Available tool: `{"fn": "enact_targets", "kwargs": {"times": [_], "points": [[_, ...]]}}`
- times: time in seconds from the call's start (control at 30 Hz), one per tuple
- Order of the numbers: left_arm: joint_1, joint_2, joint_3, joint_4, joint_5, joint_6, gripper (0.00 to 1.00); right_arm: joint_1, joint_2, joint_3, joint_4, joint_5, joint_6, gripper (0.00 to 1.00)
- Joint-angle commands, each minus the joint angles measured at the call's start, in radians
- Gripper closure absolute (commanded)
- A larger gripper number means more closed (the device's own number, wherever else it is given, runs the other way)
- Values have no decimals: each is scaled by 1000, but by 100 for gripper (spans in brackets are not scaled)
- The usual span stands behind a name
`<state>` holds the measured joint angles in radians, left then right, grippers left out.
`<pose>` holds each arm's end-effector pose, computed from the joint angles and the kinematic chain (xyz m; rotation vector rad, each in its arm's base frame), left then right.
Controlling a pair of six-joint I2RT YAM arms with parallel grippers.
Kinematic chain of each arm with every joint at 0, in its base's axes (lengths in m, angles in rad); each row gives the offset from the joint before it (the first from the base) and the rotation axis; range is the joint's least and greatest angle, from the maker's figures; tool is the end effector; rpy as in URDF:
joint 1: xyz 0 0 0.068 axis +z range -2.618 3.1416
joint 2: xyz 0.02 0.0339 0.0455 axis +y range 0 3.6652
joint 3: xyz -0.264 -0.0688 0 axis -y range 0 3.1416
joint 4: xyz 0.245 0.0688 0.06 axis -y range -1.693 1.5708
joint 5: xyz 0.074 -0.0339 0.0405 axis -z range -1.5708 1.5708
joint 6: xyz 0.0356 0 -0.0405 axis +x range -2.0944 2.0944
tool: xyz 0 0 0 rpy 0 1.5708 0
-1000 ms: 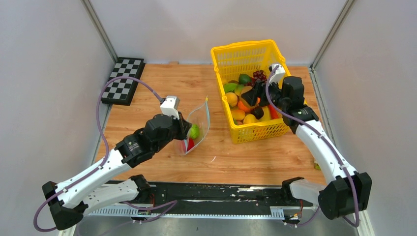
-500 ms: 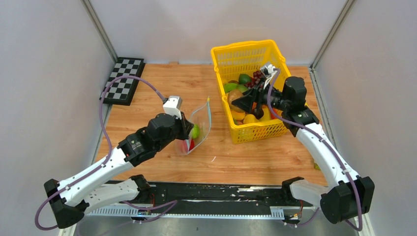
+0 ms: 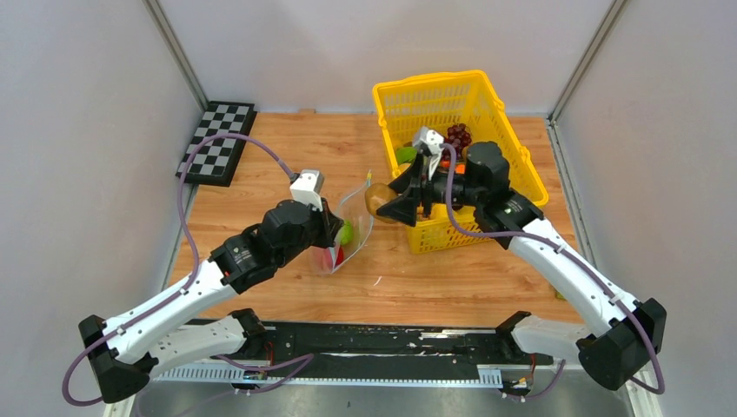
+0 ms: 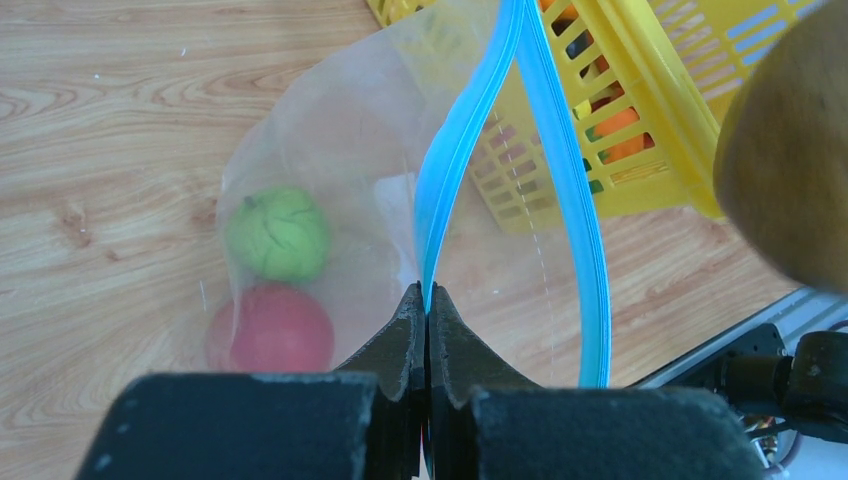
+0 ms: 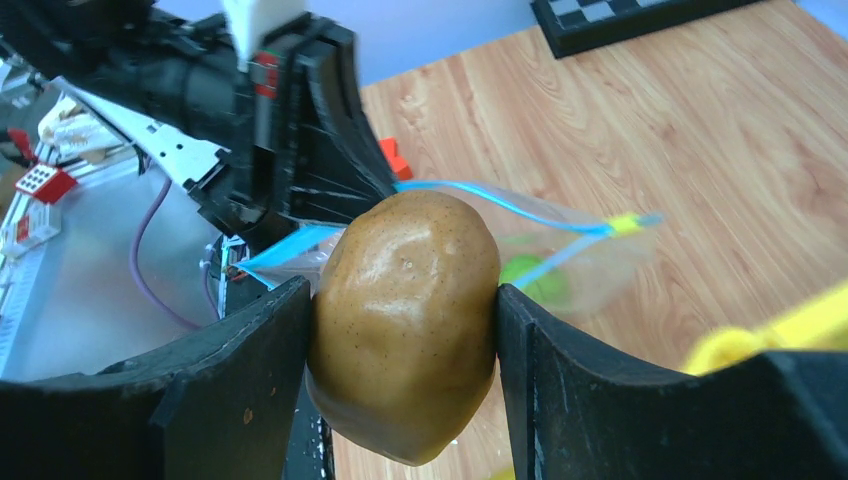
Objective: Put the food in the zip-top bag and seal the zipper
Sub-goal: Place the fake fruit in the zipper food storage bag.
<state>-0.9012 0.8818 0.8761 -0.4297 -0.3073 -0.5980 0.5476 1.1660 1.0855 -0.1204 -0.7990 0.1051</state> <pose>0.1297 -0.1465 0.3304 0.1087 2.0426 -0.6537 0.2103 0.1581 0.3765 -0.9783 1.5837 1.1646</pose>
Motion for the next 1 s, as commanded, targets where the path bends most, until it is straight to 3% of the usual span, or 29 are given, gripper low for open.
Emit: {"fn": "enact_targets", "kwargs": {"times": [0.0, 0.47, 0.97], "points": [[4, 4, 34, 24, 19, 20, 100, 112, 21, 84, -36, 111, -147, 48], [4, -19, 28, 33, 1, 11, 100, 231, 163, 140, -38, 219, -185, 48], [4, -40, 17, 30, -39, -2, 100, 241, 222, 212, -276, 355, -310, 46]]}}
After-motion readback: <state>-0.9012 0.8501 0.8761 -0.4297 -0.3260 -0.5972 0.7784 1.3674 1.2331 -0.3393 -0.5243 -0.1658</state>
